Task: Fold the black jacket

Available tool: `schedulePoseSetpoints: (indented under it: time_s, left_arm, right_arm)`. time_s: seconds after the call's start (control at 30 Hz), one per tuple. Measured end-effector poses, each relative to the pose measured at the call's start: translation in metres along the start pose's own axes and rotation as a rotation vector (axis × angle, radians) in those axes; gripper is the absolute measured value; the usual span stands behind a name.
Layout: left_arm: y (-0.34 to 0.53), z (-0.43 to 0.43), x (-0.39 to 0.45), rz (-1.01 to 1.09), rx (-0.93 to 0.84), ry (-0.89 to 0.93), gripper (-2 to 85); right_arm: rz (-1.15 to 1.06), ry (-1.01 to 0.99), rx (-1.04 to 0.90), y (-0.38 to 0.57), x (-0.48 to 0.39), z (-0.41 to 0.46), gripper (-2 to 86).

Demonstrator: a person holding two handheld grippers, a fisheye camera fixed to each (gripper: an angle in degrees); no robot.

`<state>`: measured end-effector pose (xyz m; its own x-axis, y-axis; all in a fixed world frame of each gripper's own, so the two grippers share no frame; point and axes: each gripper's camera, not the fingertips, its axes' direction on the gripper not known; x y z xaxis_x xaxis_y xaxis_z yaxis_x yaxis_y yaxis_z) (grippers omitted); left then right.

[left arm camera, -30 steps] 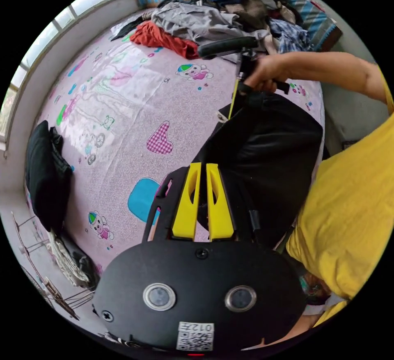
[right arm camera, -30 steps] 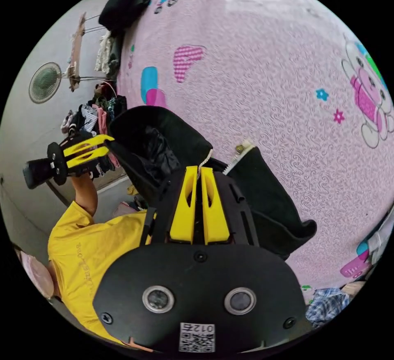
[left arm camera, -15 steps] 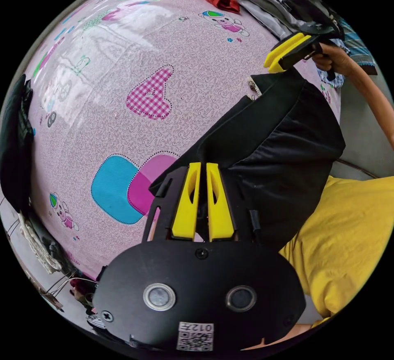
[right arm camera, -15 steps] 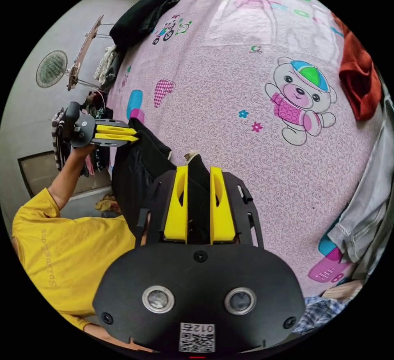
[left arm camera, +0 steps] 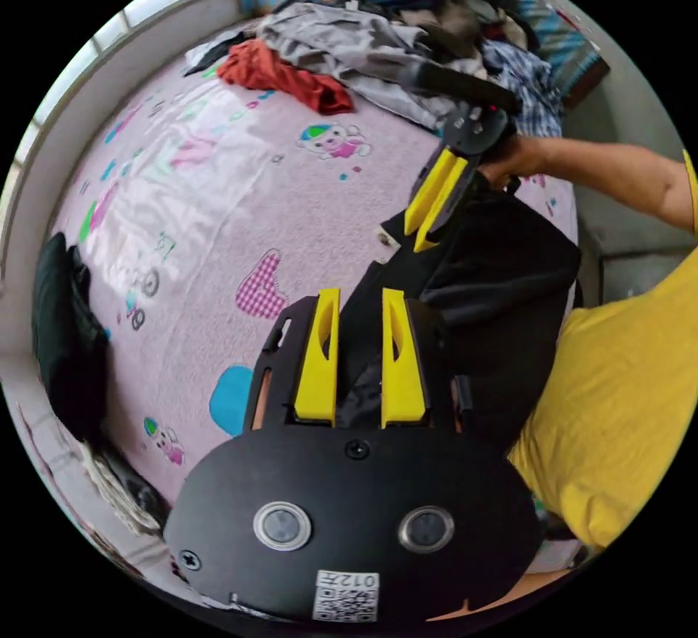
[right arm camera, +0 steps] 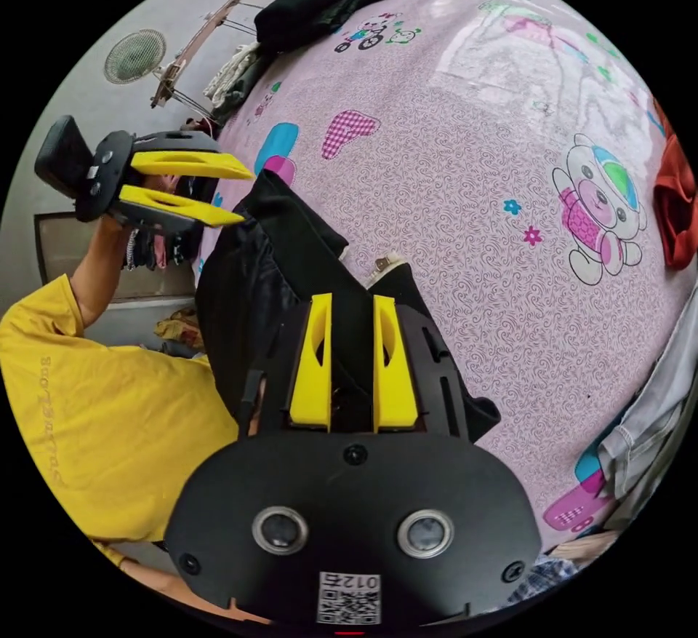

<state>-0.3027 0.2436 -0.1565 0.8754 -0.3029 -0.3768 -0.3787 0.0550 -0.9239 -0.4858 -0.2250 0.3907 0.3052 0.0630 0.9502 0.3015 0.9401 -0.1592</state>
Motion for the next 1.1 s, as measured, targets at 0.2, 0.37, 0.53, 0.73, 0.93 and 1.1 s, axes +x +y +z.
schedulePoseSetpoints:
  time_s: [0.2, 0.37, 0.53, 0.73, 0.93, 1.1]
  left_arm:
    - [-0.047, 0.028, 0.015, 0.131, -0.040, 0.040, 9.2]
    - [-0.067, 0.035, 0.019, 0.218, -0.061, 0.134, 9.4]
    - [-0.087, 0.051, 0.016, 0.213, -0.107, 0.132, 9.4]
    - [-0.092, 0.057, 0.008, 0.177, -0.103, 0.137, 9.0]
    - [-0.095, 0.049, 0.010, 0.194, -0.054, 0.116, 7.5]
    - [-0.099, 0.045, 0.019, 0.300, -0.029, 0.226, 3.0]
  right_arm:
    - [-0.133, 0.197, -0.061, 0.012, -0.016, 0.017, 4.0]
    - [-0.250, 0.023, -0.014, 0.037, -0.024, -0.001, 0.8]
    - [-0.157, 0.109, 0.056, 0.049, -0.006, -0.007, 2.6]
    - [-0.260, 0.199, -0.143, 0.037, -0.011, 0.038, 7.4]
    - [-0.421, 0.146, -0.066, 0.060, -0.046, 0.008, 2.6]
    - [-0.378, -0.004, -0.048, 0.079, -0.039, -0.012, 2.4]
